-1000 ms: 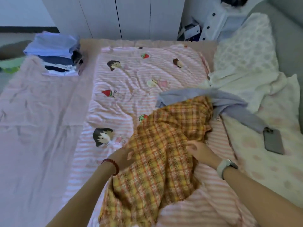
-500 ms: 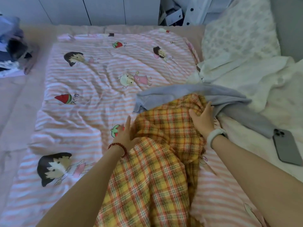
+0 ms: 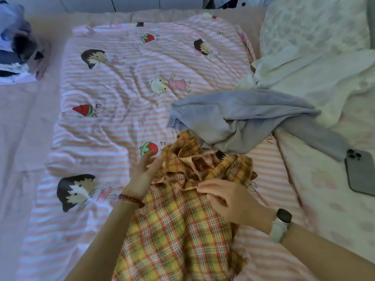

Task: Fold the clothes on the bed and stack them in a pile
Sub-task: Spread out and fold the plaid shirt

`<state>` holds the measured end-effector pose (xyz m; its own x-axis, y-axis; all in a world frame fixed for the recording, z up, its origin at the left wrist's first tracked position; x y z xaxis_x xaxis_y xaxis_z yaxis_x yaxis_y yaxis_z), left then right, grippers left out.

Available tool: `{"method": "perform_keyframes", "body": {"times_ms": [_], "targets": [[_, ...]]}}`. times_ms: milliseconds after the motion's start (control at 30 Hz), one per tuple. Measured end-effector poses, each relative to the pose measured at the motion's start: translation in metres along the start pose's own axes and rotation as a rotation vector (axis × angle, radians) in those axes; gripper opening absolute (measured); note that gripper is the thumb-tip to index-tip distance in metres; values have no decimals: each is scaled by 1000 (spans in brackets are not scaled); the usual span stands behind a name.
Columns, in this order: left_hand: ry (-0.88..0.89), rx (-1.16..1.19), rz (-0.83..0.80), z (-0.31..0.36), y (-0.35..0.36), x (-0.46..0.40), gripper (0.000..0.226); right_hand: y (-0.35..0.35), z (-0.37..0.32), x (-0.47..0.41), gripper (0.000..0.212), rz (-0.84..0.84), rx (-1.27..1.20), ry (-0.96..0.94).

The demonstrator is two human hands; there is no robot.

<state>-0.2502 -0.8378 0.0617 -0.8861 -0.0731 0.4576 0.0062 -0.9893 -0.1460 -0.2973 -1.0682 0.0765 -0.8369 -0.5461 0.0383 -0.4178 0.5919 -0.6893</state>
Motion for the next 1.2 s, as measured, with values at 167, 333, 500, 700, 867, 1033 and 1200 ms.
{"method": "perform_keyframes", "body": {"times_ms": [167,333,500,700,867,1033,1200], "targets": [[77,-383,35,-4,54,-16,49,-16,46,-33,56,216,264,222],[87,2,92,-4,52,-4,19,-15,47,-32,42,-65,283,259],[-220,326,283,-43,-17,48,20,16,-25,25,44,-278,88,-263],[-428,150,481,-69,-56,76,11,13,-2,-15,46,-23,225,180],[19,-236,446,-15,-12,57,11,52,-21,-4,48,-361,208,-15],[-117,-685,90,-2,53,18,81,68,-23,24,47,-465,264,-45],[-127,-653,182,-4,58,4,28,40,-11,43,36,-123,60,-19]]}}
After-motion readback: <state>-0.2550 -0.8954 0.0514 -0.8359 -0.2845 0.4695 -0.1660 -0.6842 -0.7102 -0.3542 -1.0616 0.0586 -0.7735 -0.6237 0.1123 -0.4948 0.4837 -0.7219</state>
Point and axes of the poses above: each hand's wrist, its own x-axis away from the middle knuckle, its own y-axis out of the palm, z = x × y, the point moved 1 cm from there along -x, towards the middle knuckle, and after that the axes turned 1 degree about z, right-handed, at the moved point
